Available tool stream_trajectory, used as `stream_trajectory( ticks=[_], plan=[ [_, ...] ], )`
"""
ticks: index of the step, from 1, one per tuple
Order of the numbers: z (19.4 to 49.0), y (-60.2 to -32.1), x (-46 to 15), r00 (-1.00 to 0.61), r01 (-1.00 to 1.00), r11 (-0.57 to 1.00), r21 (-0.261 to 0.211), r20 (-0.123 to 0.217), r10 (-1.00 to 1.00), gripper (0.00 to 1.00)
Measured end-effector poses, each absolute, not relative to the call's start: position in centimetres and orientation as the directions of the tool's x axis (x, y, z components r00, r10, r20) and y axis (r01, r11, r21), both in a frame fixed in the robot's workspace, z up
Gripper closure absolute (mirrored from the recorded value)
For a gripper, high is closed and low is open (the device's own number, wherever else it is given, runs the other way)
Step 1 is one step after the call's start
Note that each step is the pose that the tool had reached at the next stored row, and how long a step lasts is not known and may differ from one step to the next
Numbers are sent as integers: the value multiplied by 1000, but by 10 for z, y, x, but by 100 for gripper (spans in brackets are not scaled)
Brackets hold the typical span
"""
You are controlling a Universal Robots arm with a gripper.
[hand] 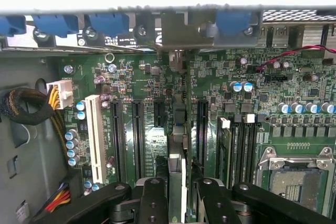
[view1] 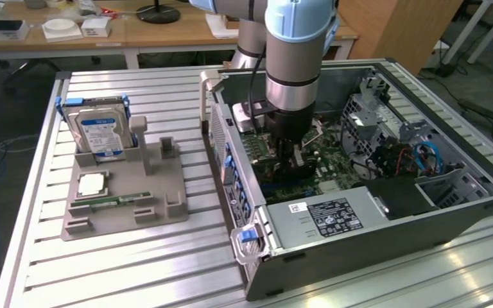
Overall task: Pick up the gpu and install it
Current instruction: 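Insert the gpu into the slot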
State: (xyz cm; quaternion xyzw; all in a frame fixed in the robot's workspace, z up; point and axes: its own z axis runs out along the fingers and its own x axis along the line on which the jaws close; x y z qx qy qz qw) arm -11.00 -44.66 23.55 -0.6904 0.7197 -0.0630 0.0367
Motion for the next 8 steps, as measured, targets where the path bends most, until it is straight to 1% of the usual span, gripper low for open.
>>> stream_trajectory(
  ticks=[8],
  plan=[
    [230, -447, -110, -44, -989, 39, -141, 35, -998, 74]
  ],
)
